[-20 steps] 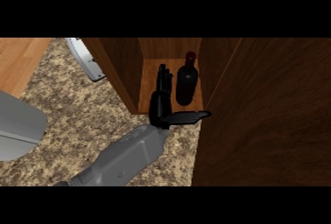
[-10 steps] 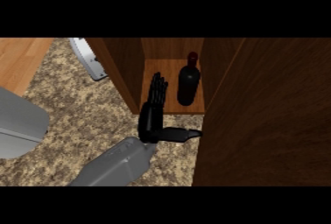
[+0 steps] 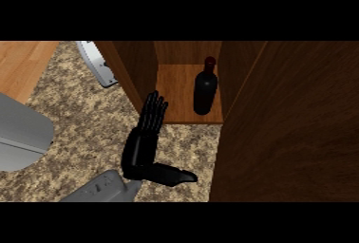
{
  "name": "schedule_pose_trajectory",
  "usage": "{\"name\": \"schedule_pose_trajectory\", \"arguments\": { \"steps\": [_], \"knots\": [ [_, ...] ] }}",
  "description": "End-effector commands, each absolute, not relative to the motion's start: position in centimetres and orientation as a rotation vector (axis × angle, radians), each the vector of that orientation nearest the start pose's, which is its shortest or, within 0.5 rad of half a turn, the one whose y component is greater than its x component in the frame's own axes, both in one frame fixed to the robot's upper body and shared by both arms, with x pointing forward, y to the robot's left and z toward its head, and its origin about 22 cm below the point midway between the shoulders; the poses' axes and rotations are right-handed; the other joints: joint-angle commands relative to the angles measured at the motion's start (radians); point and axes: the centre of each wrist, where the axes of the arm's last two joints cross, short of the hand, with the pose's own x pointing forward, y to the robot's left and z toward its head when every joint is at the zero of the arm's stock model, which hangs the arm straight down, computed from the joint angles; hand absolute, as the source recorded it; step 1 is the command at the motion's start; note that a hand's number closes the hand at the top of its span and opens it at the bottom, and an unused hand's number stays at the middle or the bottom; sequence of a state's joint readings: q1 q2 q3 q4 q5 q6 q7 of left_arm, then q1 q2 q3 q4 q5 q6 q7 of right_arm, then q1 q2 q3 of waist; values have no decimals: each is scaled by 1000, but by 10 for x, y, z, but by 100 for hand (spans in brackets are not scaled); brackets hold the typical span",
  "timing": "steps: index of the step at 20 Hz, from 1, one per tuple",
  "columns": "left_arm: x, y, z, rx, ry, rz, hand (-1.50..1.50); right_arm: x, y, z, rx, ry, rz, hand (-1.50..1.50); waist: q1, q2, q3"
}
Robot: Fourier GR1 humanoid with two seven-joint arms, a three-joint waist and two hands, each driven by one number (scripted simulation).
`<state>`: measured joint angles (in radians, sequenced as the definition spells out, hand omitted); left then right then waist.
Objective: Pick up the wine, place it into the cabinet and close the cabinet
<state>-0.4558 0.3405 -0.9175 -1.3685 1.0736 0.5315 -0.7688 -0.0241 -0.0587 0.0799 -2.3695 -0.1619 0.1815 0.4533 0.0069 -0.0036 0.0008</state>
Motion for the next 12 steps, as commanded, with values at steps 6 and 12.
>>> {"name": "schedule_pose_trajectory", "arguments": {
  "steps": [6, 12],
  "knots": [
    [218, 153, 36, -564, -1812, 32, 150, 143, -222, 185, 383, -1886, 599, 150, -5, -2, 0],
    [185, 198, 37, -570, -1813, 47, 150, 144, -206, 187, 535, -1804, 639, 150, 5, -1, -1]
  ]
}}
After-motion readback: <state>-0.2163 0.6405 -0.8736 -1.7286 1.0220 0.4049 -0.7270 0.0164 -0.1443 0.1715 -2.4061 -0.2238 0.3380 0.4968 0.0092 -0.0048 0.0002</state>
